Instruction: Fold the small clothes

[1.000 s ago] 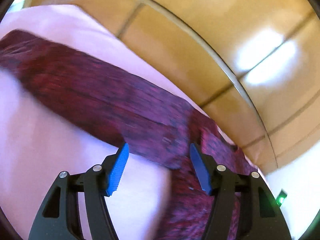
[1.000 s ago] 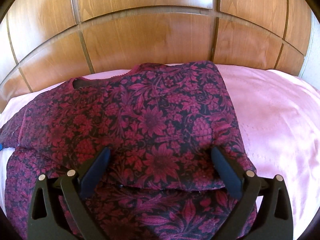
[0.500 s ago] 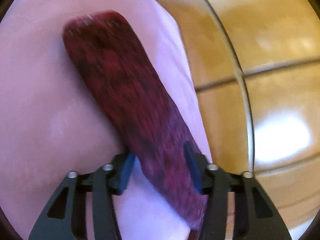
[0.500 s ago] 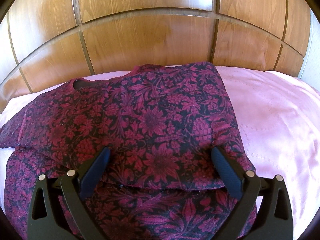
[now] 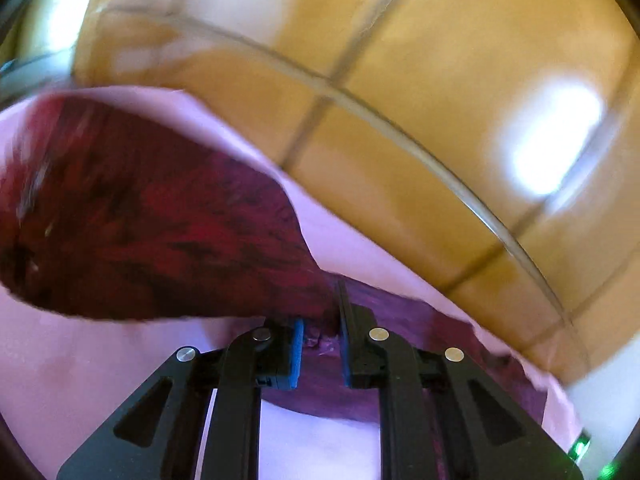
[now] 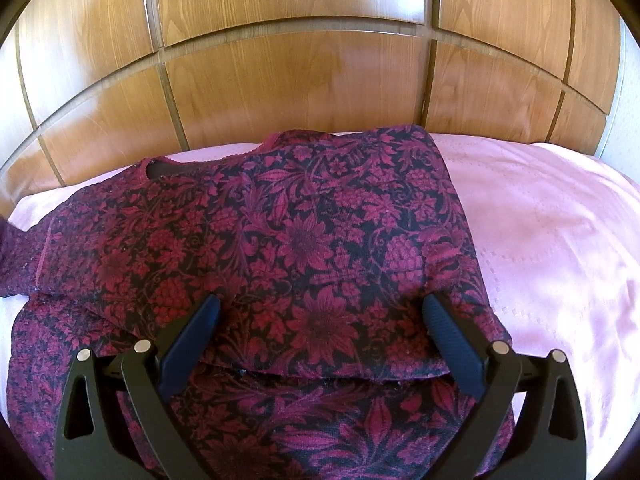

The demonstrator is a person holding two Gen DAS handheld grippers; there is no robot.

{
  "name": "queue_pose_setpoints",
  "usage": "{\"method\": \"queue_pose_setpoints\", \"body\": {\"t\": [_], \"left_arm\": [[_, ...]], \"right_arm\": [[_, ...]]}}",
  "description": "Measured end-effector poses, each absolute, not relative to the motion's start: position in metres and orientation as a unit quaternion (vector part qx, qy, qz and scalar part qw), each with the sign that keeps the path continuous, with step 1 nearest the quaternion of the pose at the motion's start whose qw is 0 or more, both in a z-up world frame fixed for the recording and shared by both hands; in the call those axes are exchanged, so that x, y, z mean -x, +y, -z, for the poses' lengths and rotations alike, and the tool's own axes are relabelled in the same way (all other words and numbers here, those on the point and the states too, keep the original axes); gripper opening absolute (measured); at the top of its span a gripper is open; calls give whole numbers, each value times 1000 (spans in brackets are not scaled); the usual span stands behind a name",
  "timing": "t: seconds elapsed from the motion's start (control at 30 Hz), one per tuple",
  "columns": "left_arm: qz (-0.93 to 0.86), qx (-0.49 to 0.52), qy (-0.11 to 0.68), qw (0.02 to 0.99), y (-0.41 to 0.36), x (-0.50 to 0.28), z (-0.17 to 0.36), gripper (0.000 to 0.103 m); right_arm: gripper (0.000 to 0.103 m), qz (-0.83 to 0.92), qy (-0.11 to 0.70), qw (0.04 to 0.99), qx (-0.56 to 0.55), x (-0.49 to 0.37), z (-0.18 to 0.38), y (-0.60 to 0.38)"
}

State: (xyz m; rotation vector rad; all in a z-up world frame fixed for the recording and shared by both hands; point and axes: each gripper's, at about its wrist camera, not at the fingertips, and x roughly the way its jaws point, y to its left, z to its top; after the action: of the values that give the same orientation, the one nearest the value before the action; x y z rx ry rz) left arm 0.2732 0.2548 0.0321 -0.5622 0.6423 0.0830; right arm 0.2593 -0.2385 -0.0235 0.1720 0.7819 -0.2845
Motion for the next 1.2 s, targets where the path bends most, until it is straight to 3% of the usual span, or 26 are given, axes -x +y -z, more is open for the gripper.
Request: {"method": "queue_pose_setpoints", "body": {"t": [0.13, 0.2, 0.27, 0.3, 0.33, 0.5, 0.7, 0.83, 1.1, 1.2], "left_arm": [[30, 230, 328, 916, 178, -274, -33, 14], [59, 213, 335, 916, 149, -272, -29, 20], [96, 197, 351, 910, 116, -272, -21, 38], [102, 193, 356, 909, 109, -272, -19, 56], [109, 189, 358, 908, 100, -269, -16, 63], [79, 162, 332, 926, 89, -232, -16, 70], [-8, 167, 330, 929, 103, -201, 0, 70], [-32, 194, 353, 915, 117, -215, 18, 70], [-39, 228, 369, 900, 132, -218, 32, 70], [-41, 223, 371, 901, 131, -220, 32, 70]], "right_arm": [[101, 136, 379, 912, -85, -259, 23, -239], [101, 135, 378, 912, -86, -259, 23, -238], [101, 133, 376, 913, -89, -259, 22, -239], [101, 132, 375, 913, -91, -259, 22, -239], [101, 131, 374, 913, -93, -259, 22, -240], [101, 125, 370, 915, -103, -259, 22, -243], [99, 124, 370, 914, -107, -258, 19, -244], [71, 104, 351, 922, -127, -250, -1, -237], [62, -94, 380, 894, -216, -297, -12, -152], [42, -100, 412, 881, -211, -325, 4, -122]]}}
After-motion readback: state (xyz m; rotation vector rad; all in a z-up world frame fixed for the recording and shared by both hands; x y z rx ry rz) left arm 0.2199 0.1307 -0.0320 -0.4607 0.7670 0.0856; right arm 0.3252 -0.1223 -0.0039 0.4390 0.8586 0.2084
